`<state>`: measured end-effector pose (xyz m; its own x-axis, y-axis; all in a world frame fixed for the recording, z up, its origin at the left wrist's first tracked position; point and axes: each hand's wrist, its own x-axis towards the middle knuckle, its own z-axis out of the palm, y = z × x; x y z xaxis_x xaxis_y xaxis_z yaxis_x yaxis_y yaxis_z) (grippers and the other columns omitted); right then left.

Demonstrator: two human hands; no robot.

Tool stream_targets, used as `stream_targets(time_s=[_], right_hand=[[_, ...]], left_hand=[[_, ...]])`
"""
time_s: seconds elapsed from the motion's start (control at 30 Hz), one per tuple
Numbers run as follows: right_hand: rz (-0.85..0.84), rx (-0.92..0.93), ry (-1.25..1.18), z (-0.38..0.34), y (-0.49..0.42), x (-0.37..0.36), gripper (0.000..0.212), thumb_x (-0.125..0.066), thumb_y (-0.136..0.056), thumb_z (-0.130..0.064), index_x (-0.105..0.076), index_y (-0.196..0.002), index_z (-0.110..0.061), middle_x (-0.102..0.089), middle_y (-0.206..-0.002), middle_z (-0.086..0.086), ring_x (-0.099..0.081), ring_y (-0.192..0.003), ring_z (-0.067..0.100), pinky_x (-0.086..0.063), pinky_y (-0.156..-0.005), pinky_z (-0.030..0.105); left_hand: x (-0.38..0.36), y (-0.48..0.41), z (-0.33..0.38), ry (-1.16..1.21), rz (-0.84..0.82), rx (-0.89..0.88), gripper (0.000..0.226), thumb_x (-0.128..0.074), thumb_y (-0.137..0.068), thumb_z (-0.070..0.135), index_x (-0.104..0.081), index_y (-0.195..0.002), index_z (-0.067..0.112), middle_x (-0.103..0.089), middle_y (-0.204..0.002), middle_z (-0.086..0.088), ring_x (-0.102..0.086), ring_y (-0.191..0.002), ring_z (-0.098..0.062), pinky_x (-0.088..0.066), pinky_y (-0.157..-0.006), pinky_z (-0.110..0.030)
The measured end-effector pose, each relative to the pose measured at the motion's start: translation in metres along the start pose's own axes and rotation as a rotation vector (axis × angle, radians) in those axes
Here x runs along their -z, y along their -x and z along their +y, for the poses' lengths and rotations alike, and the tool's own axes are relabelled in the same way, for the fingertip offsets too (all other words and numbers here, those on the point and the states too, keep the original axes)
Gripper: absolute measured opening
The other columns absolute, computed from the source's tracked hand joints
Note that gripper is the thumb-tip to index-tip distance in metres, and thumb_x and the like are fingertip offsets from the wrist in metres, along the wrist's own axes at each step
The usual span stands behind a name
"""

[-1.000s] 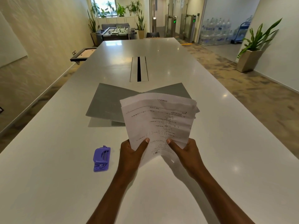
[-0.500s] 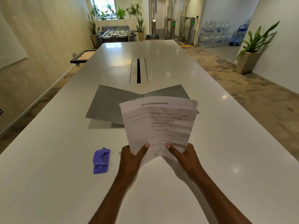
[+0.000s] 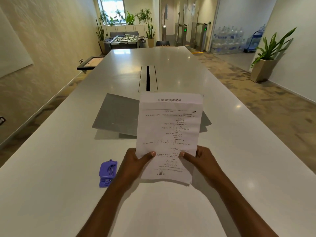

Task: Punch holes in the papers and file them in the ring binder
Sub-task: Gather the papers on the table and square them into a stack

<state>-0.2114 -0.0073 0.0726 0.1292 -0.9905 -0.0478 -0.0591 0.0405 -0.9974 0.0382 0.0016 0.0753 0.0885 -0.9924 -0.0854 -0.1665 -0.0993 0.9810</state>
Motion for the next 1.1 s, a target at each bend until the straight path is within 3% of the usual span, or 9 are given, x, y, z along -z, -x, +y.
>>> stream_targets(time_s=[0.23, 0.4, 0.53, 0.67, 0.73, 0.8, 0.9, 1.0, 1.1], right_hand=[[0.208, 0.162, -0.085, -0.037, -0.012, 0.019, 0.061, -0.080, -0.090, -0.015, -0.053, -0.144, -0.023, -0.071, -0.134, -0.001, -0.070, -0.120, 0.017, -0.055, -0.105, 0.053], [0.601, 0.493, 0.540, -0.079, 0.004, 0.013, 0.110, -0.081, -0.082, -0.045, -0.014, -0.165, -0.019, -0.015, -0.174, 0.001, -0.016, -0.159, 0.016, -0.021, -0.129, 0.049], [0.451, 0.787, 0.940, -0.124, 0.021, -0.010, 0.105, -0.084, -0.082, -0.039, -0.024, -0.162, -0.007, -0.026, -0.170, 0.011, -0.010, -0.159, 0.018, -0.012, -0.130, 0.045], [0.201, 0.646, 1.392, -0.142, 0.022, -0.032, 0.085, -0.086, -0.080, -0.038, -0.047, -0.153, -0.015, -0.058, -0.151, 0.009, -0.054, -0.139, 0.025, -0.027, -0.121, 0.034], [0.119, 0.560, 1.458, -0.139, 0.017, -0.039, 0.053, -0.076, -0.092, -0.034, -0.060, -0.141, -0.021, -0.072, -0.131, 0.003, -0.070, -0.115, 0.022, -0.051, -0.099, 0.029], [0.108, 0.501, 1.550, -0.135, 0.011, -0.044, 0.027, -0.083, -0.087, -0.027, -0.076, -0.112, -0.021, -0.078, -0.092, 0.002, -0.071, -0.073, 0.019, -0.050, -0.063, 0.028], [0.146, 0.579, 1.495, -0.126, 0.005, -0.041, 0.035, -0.103, -0.048, -0.005, -0.073, -0.063, -0.012, -0.041, -0.046, 0.003, -0.037, -0.039, 0.018, -0.036, -0.045, 0.024], [0.152, 0.490, 1.442, -0.131, 0.012, -0.033, 0.015, -0.086, -0.082, -0.016, -0.077, -0.094, -0.019, -0.067, -0.070, 0.003, -0.063, -0.059, 0.020, -0.059, -0.061, 0.034], [0.212, 0.426, 1.246, -0.131, 0.010, -0.005, 0.012, -0.067, -0.097, -0.023, -0.079, -0.099, -0.021, -0.079, -0.091, 0.005, -0.073, -0.072, 0.021, -0.062, -0.067, 0.034]], left_hand=[[0.024, -0.010, 0.039, -0.339, -0.108, -0.034, 0.029, -0.077, -0.092, 0.038, -0.078, -0.115, 0.020, -0.083, -0.105, 0.005, -0.081, -0.082, -0.016, -0.066, -0.080, -0.039], [0.020, -0.020, 0.091, -0.828, -0.116, -0.226, 0.021, -0.067, -0.100, 0.032, -0.079, -0.107, 0.016, -0.079, -0.102, 0.001, -0.069, -0.069, -0.007, -0.056, -0.061, -0.020], [0.009, -0.022, 0.130, -1.154, -0.116, -0.334, 0.018, -0.065, -0.100, 0.026, -0.078, -0.111, 0.023, -0.080, -0.107, -0.004, -0.071, -0.074, -0.017, -0.059, -0.062, -0.024], [-0.010, -0.020, 0.148, -1.534, -0.092, -0.479, 0.024, -0.067, -0.097, 0.022, -0.076, -0.120, 0.023, -0.077, -0.106, -0.008, -0.073, -0.083, -0.024, -0.062, -0.073, -0.034], [-0.022, -0.016, 0.152, -1.654, -0.126, -0.496, 0.030, -0.072, -0.097, 0.019, -0.070, -0.127, 0.018, -0.073, -0.114, -0.011, -0.072, -0.089, -0.024, -0.062, -0.083, -0.034], [-0.029, -0.011, 0.158, -1.729, -0.142, -0.540, 0.033, -0.071, -0.097, 0.016, -0.068, -0.129, 0.018, -0.070, -0.123, -0.014, -0.072, -0.100, -0.027, -0.057, -0.086, -0.035], [-0.030, -0.007, 0.164, -1.787, -0.169, -0.591, 0.033, -0.074, -0.095, 0.020, -0.068, -0.128, 0.019, -0.071, -0.120, -0.012, -0.072, -0.103, -0.028, -0.056, -0.087, -0.037], [-0.023, -0.007, 0.168, -1.664, -0.112, -0.757, 0.040, -0.072, -0.097, 0.029, -0.063, -0.136, 0.020, -0.073, -0.120, -0.007, -0.072, -0.105, -0.025, -0.054, -0.091, -0.035], [-0.003, -0.013, 0.175, -1.310, 0.148, -1.020, 0.086, -0.083, -0.086, 0.030, -0.039, -0.159, 0.019, -0.061, -0.149, -0.012, -0.057, -0.138, -0.030, -0.035, -0.121, -0.048]])
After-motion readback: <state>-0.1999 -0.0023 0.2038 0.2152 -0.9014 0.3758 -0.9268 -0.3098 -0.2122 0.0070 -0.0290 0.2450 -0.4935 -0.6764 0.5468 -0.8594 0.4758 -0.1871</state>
